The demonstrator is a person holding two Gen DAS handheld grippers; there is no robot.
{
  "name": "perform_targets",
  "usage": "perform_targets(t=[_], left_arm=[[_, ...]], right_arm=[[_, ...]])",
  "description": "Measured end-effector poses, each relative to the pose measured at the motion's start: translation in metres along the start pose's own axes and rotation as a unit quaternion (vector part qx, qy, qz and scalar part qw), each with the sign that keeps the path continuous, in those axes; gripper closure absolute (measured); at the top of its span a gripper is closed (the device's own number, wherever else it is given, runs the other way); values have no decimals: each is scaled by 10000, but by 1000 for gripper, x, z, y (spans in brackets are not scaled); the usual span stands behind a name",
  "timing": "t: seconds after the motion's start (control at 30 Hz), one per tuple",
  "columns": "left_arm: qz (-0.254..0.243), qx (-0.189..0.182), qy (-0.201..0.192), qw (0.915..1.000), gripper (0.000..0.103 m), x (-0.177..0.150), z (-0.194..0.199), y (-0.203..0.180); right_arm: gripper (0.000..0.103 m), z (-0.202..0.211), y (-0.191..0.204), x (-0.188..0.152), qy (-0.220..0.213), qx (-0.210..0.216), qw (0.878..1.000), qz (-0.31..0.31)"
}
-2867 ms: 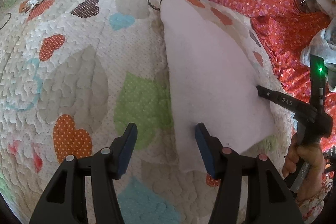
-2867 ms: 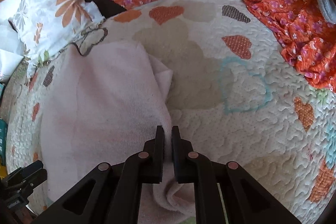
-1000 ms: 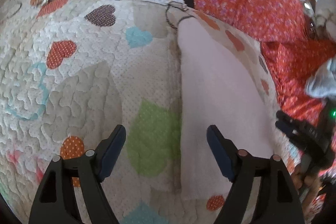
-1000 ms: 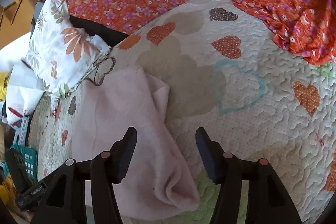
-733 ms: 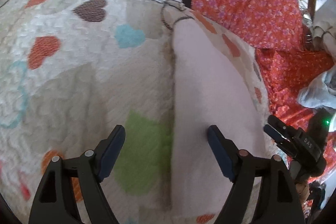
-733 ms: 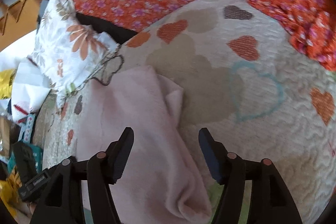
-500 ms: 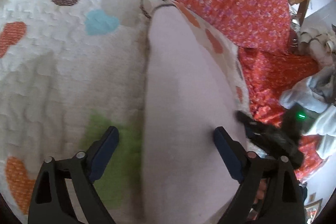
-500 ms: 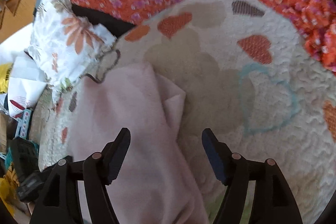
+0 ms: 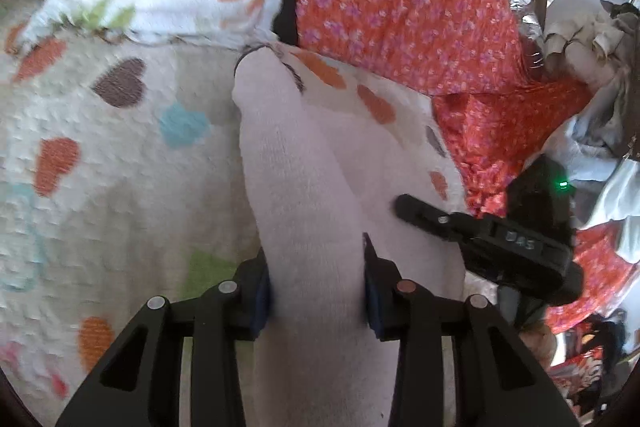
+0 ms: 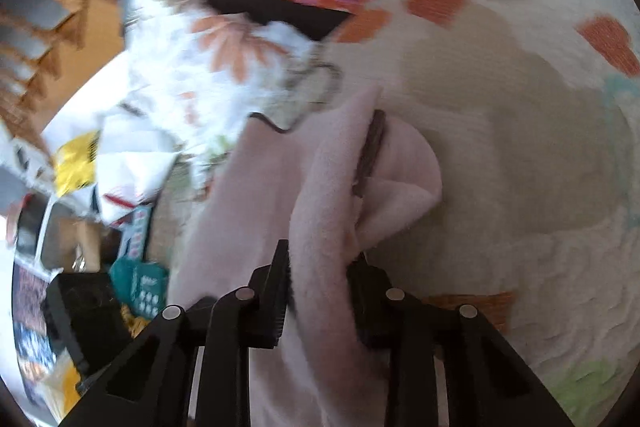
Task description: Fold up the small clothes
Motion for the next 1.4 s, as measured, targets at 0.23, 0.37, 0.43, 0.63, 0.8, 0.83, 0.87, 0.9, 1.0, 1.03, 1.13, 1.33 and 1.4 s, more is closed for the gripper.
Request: perform_targets(t=[0.23,0.37,0.43,0.63,0.8,0.83,0.87,0.9,1.0,1.03,1.13,1.33,1.4], left_arm=[[768,780,614,9921,49,-18,-12,56],[562,952,115,9938,38,-3,13,52],[323,1237,-167,9917,35,2,24,48],[-210,1572,-377,9866,35,-1,35,47],[-176,1663,-357,9853,34,-4,37,55],[-128,1679,-365,9851,34,-3,38,58],[-85,1680,-376,9850,34,-4,40,60],[-70,1673,-378,9852,34,-5,42,61],[-41,1636,-375,9858,33,-5,44,62],[-39,1634,-381,9858,33,-5,45,62],[-66,1640,-401,9856,31,-6,46,61],[-67,1663,-376,9853,28,-8,45,60],[-94,1676,-381,9851,28,-8,45,59]], right_arm=[[71,-5,-15,-1,-43,-1003,9948,180],[69,21,-29,11,-519,-1113,9924,-73],[69,33,-24,15,-732,-1073,9915,42],[69,26,21,6,-556,-427,9959,571],[69,-8,29,-14,233,-347,9964,732],[71,-13,17,-14,274,-869,9929,769],[70,-11,6,-16,252,-1257,9887,776],[70,-9,-3,-12,156,-1574,9846,747],[67,9,-27,4,-240,-1874,9814,351],[67,16,-30,8,-378,-1738,9839,154],[67,31,-22,15,-739,-1461,9864,133],[67,10,0,6,-491,-1069,9919,475],[67,1,5,2,-323,-1078,9921,549]])
Point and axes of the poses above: each gripper's, at about its wrist camera, not at the fingertips, and z roughly against the way its jaws point, y to its left, x to its top, the point moved 3 cm from there along -z, roughly the way its jaws point, and after that the axes turned 8 degrees about -y, right-handed, at the moved point
